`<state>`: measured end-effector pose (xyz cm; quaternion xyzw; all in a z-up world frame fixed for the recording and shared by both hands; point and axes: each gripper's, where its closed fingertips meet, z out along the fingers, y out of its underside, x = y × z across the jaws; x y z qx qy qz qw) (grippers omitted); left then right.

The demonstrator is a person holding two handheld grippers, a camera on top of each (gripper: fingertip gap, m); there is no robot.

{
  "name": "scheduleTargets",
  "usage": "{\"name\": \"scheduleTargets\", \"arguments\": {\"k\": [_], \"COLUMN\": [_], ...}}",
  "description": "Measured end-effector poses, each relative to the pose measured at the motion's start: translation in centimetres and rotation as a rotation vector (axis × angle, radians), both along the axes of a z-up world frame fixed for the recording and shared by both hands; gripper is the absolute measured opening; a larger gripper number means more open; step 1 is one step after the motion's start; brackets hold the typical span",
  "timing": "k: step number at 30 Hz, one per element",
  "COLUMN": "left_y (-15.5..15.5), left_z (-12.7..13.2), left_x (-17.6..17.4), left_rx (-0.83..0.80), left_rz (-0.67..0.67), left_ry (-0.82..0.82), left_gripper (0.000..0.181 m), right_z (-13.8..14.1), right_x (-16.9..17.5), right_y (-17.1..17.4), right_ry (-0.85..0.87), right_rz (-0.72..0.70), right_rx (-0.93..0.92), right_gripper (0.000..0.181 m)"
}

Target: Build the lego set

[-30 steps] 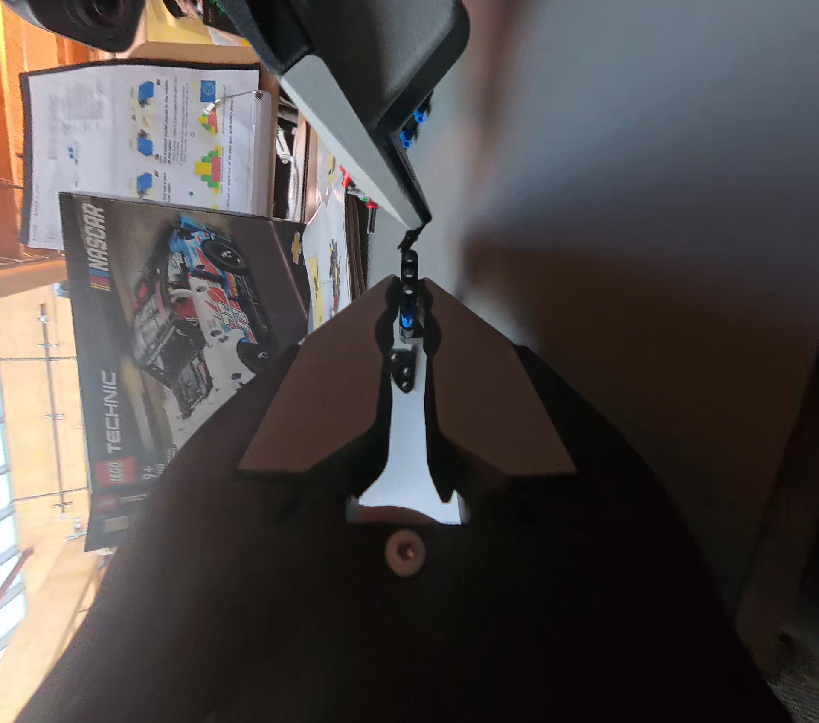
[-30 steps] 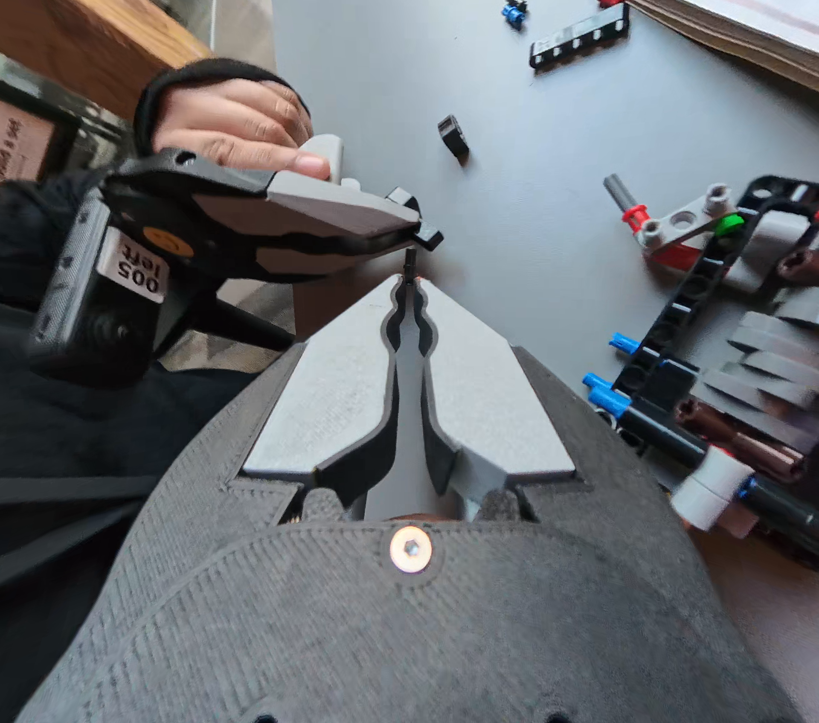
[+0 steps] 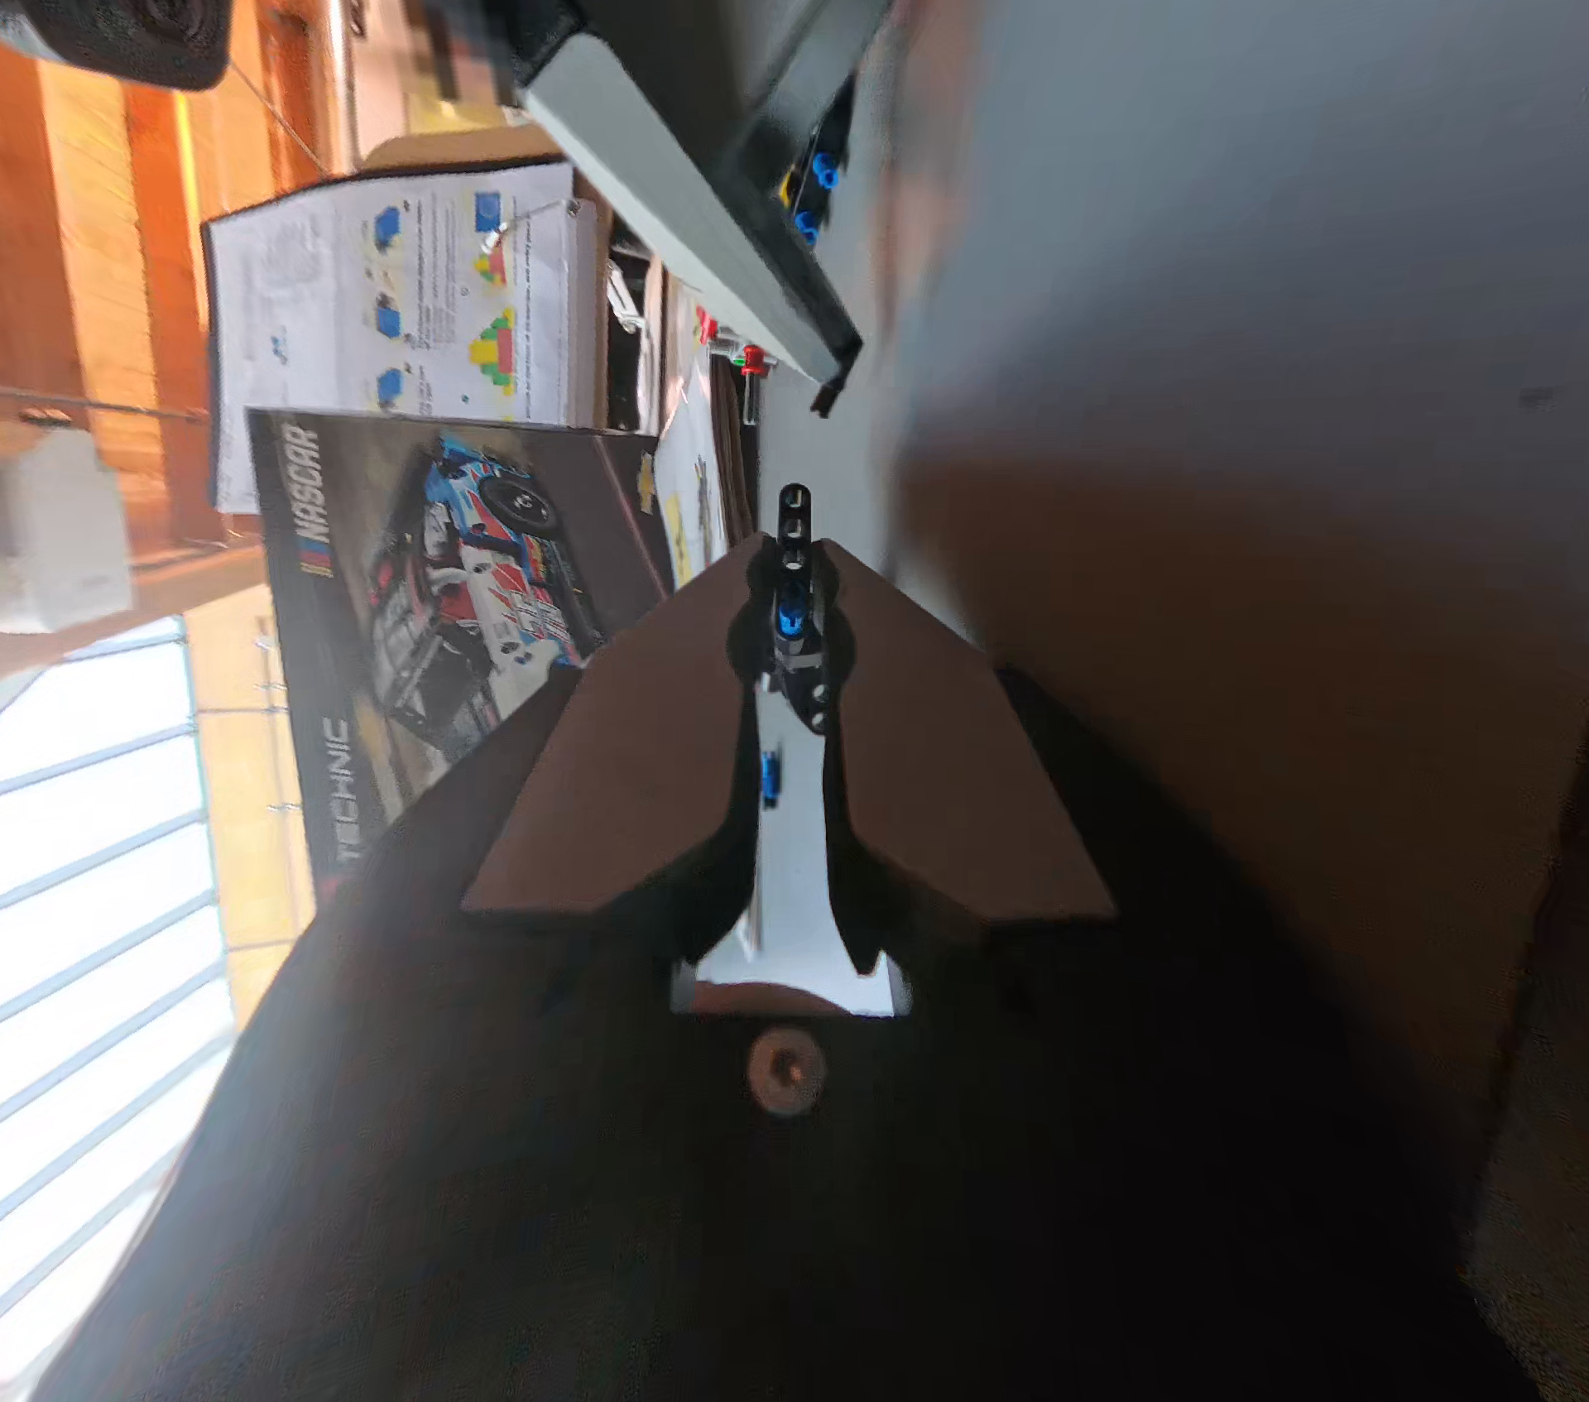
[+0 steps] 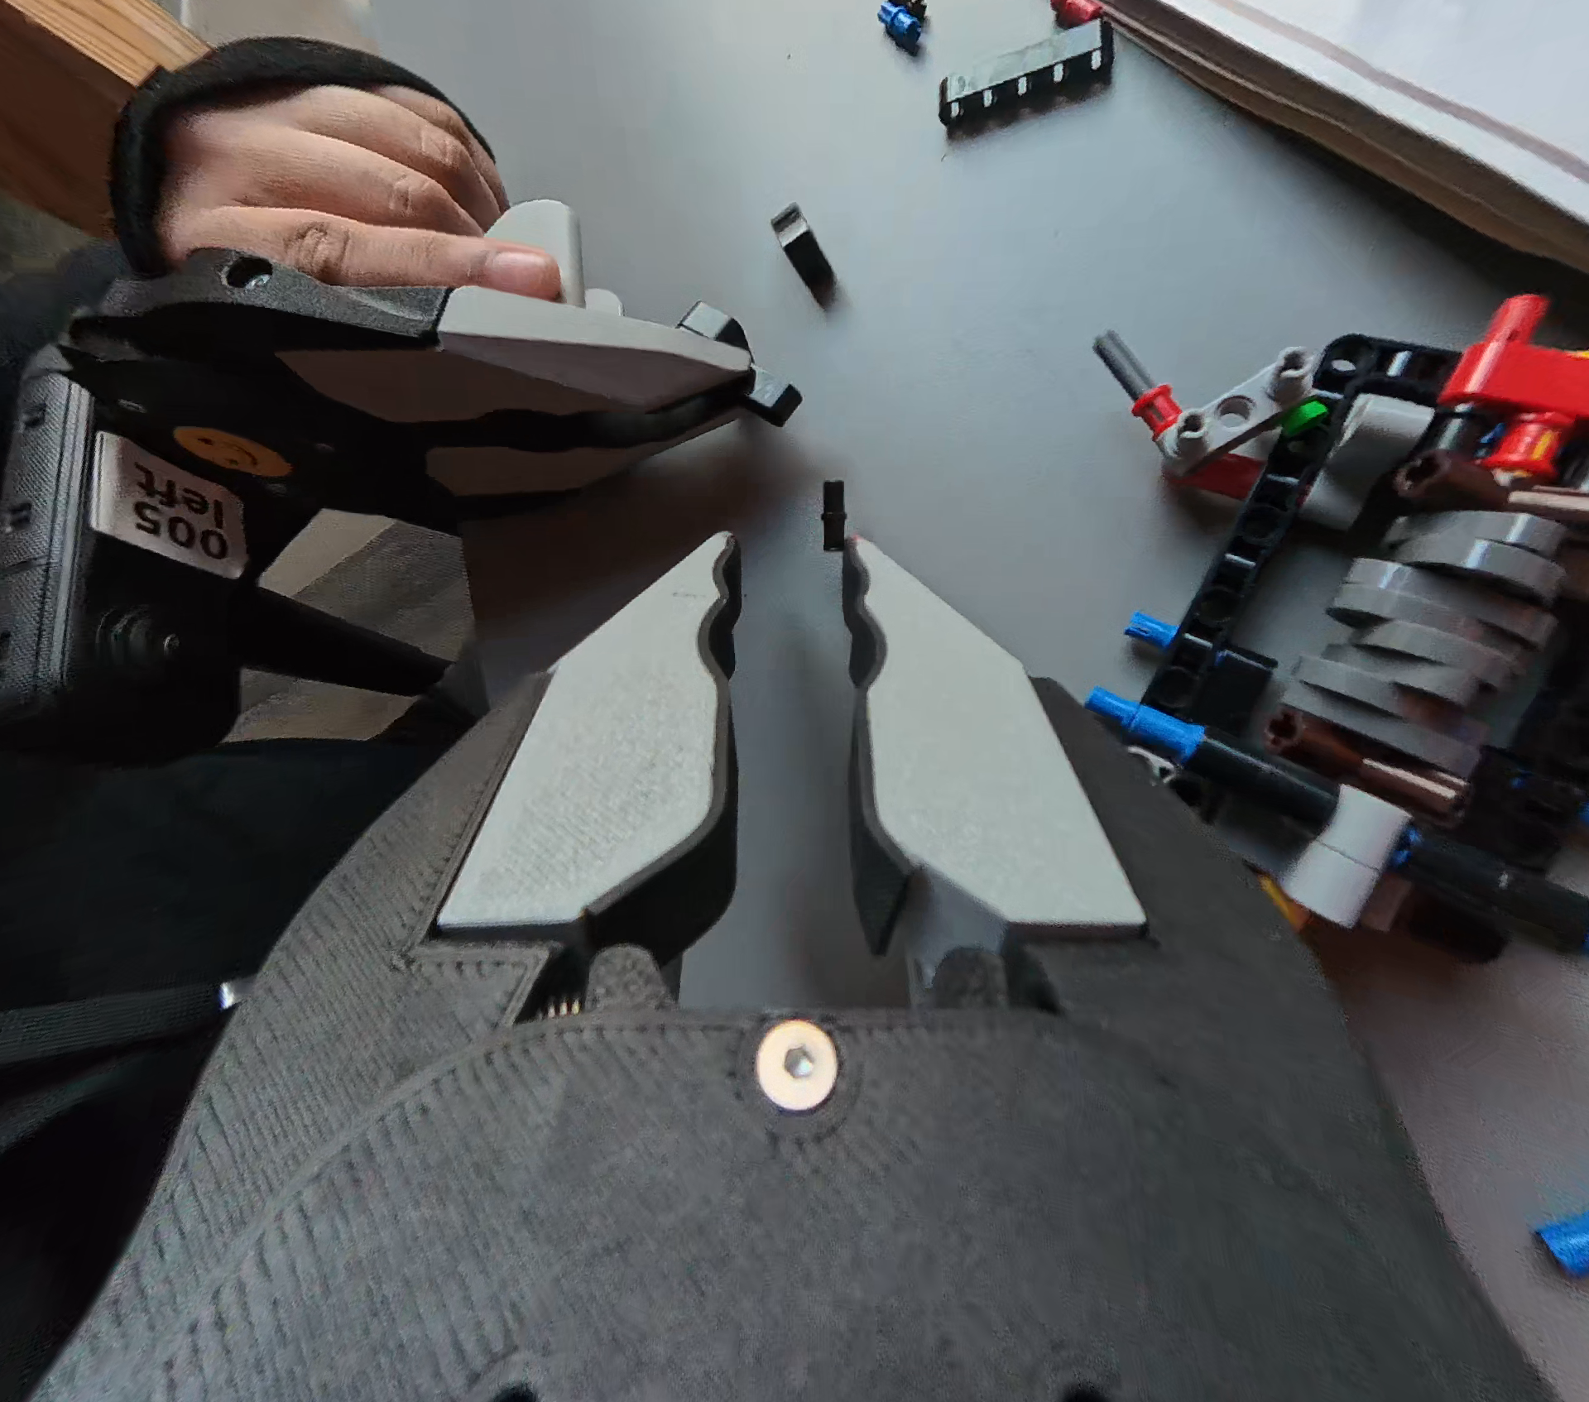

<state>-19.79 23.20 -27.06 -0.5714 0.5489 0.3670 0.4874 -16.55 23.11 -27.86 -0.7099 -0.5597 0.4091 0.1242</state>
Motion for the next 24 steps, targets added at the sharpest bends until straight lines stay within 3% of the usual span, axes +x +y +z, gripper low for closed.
{"name": "scheduleTargets", "arguments": {"k": [5,8,11,14,24], "left_y": [0.0,0.0,0.0,0.1,0.0], "left_z": [0.8,0.8,0.5,0.0,0.5], "left_x": [-0.2,-0.1,0.0,0.2,0.4], "left_rx": [0.074,0.047,-0.010,-0.068,-0.042], "left_rz": [-0.025,-0.021,-0.018,-0.007,-0.033], "left_ry": [0.059,-0.026,-0.133,-0.209,-0.215], "left_gripper": [0.004,0.004,0.004,0.003,0.004], "right_z": [-0.4,-0.5,-0.4,-0.6,0.6], "right_x": [0.3,0.6,0.6,0.6,0.4], "right_y": [0.1,-0.3,0.0,-0.7,0.1], "right_ry": [-0.027,-0.041,-0.030,-0.017,0.036], "right_rz": [0.010,0.035,0.040,0.070,0.117], "right_rx": [0.018,0.031,0.098,0.139,0.270], "right_gripper": [0.023,0.022,0.031,0.026,0.026]}}
